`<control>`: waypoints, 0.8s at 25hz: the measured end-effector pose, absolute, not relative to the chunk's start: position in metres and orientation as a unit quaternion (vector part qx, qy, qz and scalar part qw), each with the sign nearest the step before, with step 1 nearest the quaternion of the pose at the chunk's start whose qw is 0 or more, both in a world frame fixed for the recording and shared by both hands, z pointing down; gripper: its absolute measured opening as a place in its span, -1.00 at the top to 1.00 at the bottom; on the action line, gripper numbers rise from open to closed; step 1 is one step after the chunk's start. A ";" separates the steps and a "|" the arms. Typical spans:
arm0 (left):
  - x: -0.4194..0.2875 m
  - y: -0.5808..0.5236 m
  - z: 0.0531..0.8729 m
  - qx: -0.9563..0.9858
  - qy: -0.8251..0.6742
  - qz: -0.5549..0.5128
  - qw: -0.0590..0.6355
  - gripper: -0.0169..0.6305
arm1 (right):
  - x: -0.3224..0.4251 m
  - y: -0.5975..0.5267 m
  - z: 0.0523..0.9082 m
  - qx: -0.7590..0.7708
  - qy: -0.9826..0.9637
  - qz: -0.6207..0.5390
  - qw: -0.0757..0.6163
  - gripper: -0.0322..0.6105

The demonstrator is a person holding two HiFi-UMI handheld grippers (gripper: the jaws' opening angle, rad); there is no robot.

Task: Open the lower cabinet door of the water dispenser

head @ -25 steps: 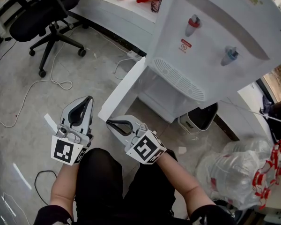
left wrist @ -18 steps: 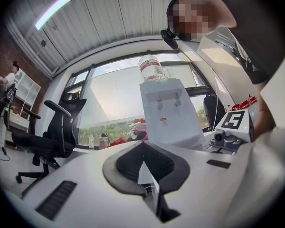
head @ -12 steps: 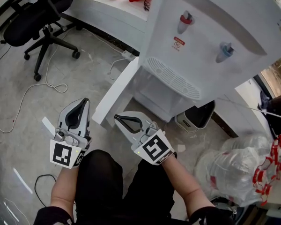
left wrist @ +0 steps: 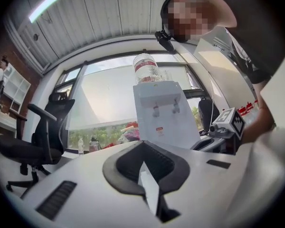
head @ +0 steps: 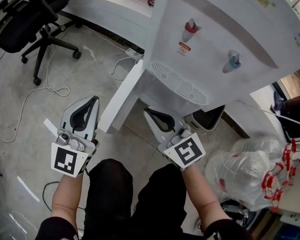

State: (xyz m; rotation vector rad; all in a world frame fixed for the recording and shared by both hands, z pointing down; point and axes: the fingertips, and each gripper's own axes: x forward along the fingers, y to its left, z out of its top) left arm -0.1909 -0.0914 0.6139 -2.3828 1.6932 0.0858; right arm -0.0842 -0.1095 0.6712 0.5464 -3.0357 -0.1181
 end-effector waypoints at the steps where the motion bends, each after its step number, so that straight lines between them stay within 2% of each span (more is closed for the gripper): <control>1: -0.186 -0.095 0.602 -0.815 0.569 0.027 0.103 0.92 | -0.079 -0.112 0.658 0.188 -0.981 -0.029 0.024 0.89; 5: -0.173 -0.109 0.564 -0.822 0.566 0.022 0.057 0.92 | -0.053 -0.119 0.604 0.236 -0.972 0.004 0.020 0.89; 16: -0.123 -0.105 0.459 -0.843 0.538 0.012 -0.001 0.92 | 0.021 -0.120 0.485 0.345 -0.936 0.046 0.051 0.89; 20: -0.107 -0.101 0.417 -0.850 0.527 0.010 -0.012 0.92 | 0.055 -0.114 0.455 0.376 -0.921 0.056 0.088 0.89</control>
